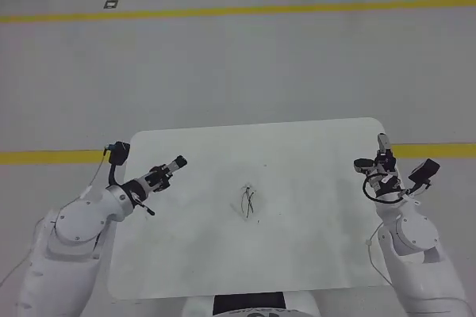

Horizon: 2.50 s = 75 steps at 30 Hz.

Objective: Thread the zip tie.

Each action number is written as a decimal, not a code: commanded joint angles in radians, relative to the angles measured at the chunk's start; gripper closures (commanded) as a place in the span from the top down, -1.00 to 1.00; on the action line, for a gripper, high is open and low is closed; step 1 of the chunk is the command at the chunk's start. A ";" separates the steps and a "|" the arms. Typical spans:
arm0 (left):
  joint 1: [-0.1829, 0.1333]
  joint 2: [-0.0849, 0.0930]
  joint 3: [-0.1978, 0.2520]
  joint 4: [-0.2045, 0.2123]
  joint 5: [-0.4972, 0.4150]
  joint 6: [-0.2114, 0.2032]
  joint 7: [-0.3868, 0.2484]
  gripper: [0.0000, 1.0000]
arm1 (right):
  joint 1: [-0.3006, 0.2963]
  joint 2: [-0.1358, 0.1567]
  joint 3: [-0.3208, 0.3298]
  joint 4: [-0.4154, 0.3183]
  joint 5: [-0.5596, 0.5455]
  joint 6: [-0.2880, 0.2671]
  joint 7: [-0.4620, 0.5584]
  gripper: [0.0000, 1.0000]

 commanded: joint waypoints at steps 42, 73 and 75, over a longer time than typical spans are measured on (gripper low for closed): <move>-0.352 -0.019 0.459 0.110 0.455 0.081 -0.219 1.00 | 0.000 0.000 0.000 0.000 0.000 0.000 0.000 1.00; -0.561 -0.198 0.800 0.273 0.890 0.081 -0.452 1.00 | 0.000 0.000 0.000 0.000 0.000 0.000 0.000 1.00; -0.576 -0.220 0.820 0.313 0.921 0.081 -0.458 1.00 | 0.000 0.000 0.000 0.000 0.000 0.000 0.000 1.00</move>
